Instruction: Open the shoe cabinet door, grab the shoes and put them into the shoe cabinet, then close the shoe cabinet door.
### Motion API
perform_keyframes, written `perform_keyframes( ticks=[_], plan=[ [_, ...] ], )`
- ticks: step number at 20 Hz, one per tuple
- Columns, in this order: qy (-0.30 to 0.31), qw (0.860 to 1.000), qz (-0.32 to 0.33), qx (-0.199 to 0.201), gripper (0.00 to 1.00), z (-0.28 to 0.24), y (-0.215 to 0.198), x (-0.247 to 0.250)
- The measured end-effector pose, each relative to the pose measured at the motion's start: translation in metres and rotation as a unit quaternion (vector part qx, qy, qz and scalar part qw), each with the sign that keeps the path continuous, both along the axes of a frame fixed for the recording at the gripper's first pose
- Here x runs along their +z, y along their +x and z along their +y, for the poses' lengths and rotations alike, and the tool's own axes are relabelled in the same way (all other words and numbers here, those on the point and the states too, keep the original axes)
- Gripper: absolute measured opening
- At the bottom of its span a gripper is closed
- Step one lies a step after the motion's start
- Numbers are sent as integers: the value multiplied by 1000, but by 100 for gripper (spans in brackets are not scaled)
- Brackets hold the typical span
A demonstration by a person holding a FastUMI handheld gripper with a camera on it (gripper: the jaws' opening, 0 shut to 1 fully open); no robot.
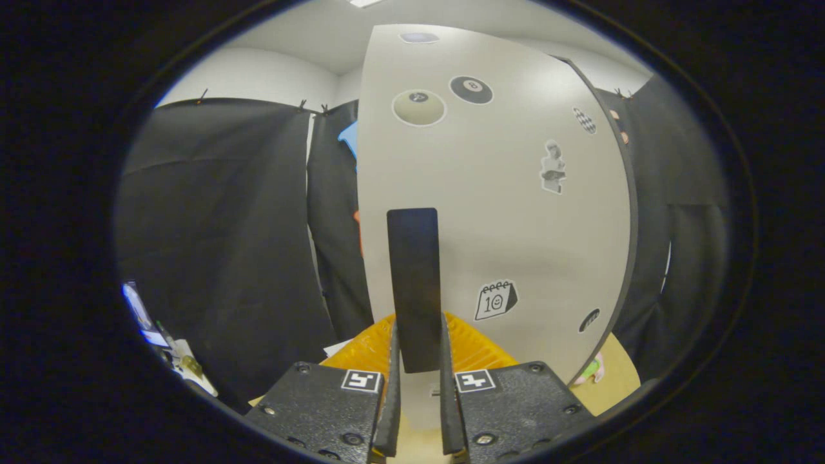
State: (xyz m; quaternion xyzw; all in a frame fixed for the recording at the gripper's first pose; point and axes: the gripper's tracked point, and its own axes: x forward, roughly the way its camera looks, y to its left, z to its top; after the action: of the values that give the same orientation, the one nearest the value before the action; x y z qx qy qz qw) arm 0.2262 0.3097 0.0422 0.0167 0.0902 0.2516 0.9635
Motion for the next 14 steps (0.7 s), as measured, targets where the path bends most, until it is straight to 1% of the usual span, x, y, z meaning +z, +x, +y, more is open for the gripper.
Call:
perform_keyframes(
  ticks=[6, 8, 14],
  plan=[
    [12, 1000, -1, 16, 29, -27, -23, 1],
    [14, 1000, 4, 12, 28, -41, -37, 4],
    [7, 1000, -16, -9, 28, -74, -46, 3]
  ],
)
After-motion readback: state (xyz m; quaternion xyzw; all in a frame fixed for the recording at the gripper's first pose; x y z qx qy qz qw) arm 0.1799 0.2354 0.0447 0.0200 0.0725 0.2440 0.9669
